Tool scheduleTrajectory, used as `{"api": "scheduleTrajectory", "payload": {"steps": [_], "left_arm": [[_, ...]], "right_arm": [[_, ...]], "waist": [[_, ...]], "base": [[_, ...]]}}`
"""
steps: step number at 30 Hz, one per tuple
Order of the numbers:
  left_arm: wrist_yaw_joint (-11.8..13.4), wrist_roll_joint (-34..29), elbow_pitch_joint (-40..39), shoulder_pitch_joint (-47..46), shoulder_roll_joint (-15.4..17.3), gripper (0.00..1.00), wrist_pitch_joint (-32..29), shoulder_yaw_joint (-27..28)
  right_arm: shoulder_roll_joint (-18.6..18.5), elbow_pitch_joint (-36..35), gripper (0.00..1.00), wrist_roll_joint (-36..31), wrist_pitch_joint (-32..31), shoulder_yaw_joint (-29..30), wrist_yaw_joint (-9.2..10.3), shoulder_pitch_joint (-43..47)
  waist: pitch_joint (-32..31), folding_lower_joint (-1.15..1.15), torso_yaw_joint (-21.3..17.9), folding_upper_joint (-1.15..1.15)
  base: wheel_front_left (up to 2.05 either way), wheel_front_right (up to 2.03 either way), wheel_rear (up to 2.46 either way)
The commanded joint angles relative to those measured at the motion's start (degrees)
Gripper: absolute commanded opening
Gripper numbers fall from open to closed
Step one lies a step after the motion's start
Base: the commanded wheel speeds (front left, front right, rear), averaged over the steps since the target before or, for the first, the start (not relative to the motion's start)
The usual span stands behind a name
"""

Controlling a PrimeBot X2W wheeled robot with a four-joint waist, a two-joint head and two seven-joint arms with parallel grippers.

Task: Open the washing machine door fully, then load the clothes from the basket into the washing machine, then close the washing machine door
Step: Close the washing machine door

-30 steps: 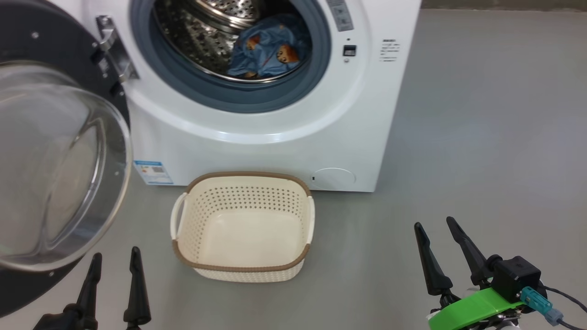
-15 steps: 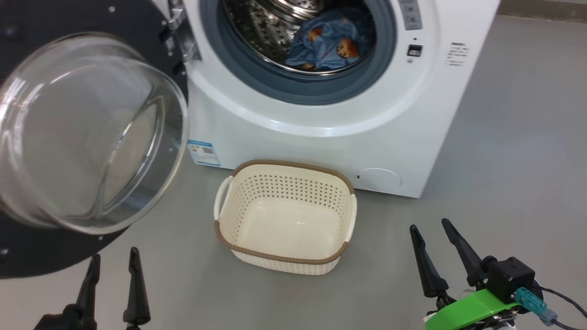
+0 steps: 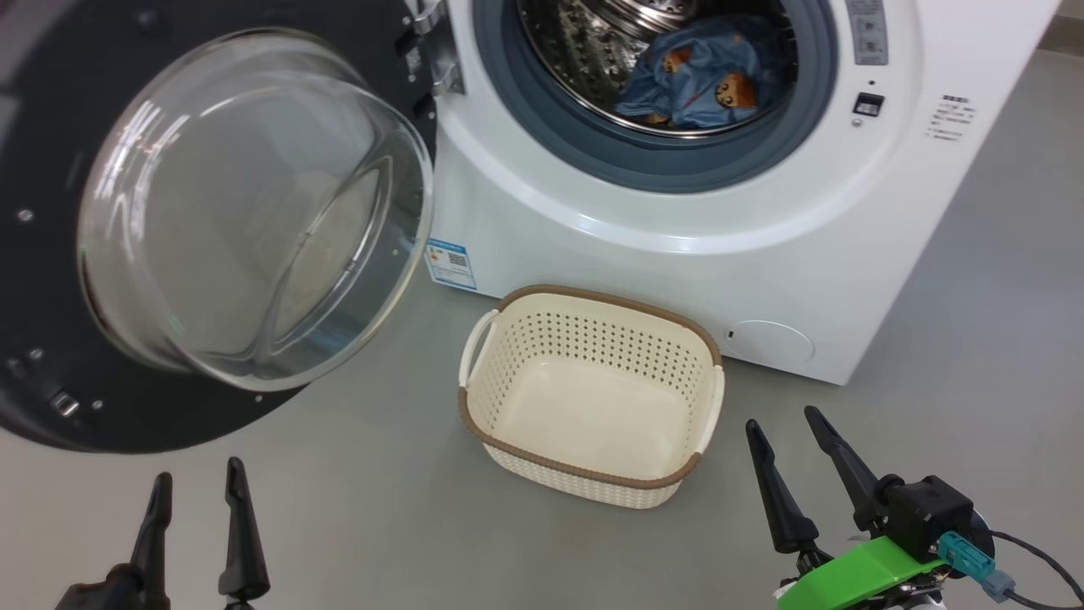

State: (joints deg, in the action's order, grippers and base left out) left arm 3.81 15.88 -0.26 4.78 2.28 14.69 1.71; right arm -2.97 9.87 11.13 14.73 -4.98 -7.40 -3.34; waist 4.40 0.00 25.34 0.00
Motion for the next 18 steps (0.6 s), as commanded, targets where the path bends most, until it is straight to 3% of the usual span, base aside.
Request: {"api": "scheduleTrajectory", "payload": {"steps": [1, 18], "left_arm": [[0.7, 0.5, -1.5, -0.6, 0.6, 1.00, 0.3, 1.9], [2.4, 1.6, -2.0, 0.1, 0.6, 1.00, 0.3, 2.3]], "right_arm": [[0.1, -1.2, 1.00, -0.3, 0.3, -1.9, -0.09, -1.4], [-0.2, -0.4, 1.00, -0.8, 0.3, -3.5, -0.09, -2.6]], "waist": [[0.0, 0.00, 1.5, 0.00], [0.6, 0.00, 5.1, 0.00]], "base": [[0.00, 0.00, 0.00], [0.00, 0.00, 0.00]]}}
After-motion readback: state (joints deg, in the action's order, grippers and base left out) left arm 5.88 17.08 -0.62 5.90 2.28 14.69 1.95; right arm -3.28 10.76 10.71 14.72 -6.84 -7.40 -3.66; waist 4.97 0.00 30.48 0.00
